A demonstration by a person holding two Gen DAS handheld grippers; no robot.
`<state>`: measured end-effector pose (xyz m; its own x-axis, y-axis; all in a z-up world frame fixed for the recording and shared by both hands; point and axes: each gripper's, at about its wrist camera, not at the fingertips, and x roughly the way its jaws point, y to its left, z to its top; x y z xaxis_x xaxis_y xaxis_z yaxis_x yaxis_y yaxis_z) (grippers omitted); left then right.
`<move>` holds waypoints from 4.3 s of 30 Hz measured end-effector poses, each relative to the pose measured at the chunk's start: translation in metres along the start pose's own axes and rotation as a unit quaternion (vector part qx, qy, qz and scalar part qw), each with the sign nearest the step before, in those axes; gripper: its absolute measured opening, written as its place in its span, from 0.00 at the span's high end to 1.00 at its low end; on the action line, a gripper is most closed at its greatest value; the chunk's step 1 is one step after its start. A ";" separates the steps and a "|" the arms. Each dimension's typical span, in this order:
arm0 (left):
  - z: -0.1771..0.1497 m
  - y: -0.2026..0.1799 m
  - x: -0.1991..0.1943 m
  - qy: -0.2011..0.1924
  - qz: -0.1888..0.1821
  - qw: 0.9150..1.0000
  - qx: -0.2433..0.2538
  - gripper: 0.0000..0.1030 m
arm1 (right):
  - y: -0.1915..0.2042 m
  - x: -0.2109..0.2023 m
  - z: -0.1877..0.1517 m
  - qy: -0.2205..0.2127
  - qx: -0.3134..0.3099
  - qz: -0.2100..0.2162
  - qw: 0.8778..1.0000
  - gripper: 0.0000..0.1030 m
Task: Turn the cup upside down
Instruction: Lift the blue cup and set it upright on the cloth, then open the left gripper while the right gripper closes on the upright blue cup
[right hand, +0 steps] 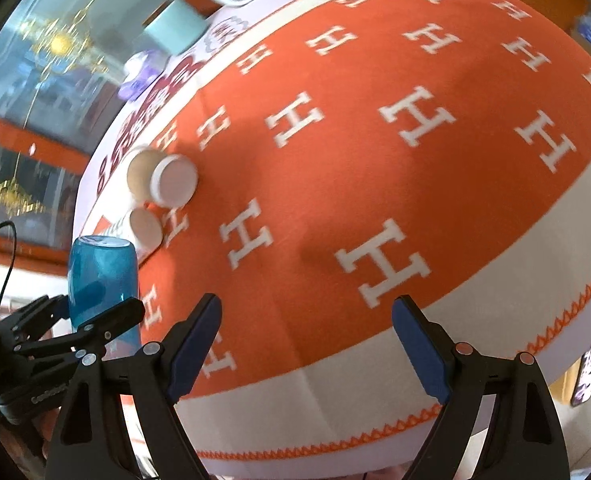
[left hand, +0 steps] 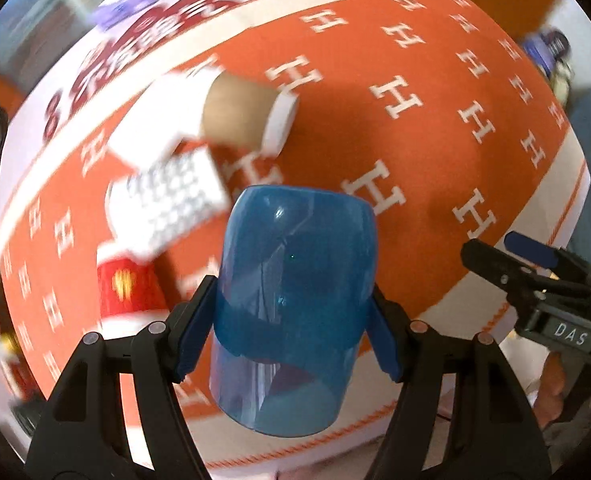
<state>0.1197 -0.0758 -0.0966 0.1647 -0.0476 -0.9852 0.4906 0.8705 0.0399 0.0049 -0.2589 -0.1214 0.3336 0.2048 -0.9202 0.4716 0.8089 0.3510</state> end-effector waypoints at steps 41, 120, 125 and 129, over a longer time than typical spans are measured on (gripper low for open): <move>-0.112 -0.001 0.023 0.057 -0.066 0.962 -0.260 0.27 | 0.009 -0.006 -0.041 0.046 -0.105 0.004 0.993 0.14; -0.181 0.088 0.013 -0.048 -0.063 0.958 -0.277 0.42 | 0.103 0.079 -0.057 0.244 -0.224 0.091 0.939 0.14; -0.188 0.094 0.019 -0.046 -0.063 0.955 -0.287 0.42 | 0.113 0.092 -0.062 0.246 -0.241 0.085 0.935 0.25; -0.189 0.094 0.022 -0.046 -0.066 0.956 -0.283 0.42 | 0.113 0.093 -0.065 0.244 -0.251 0.081 0.933 0.33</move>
<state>0.0077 0.0974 -0.1458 0.2200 -0.1963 -0.9555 -0.0257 0.9781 -0.2068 0.0363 -0.1123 -0.1781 -0.1014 0.4745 -0.8744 -0.0356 0.8766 0.4799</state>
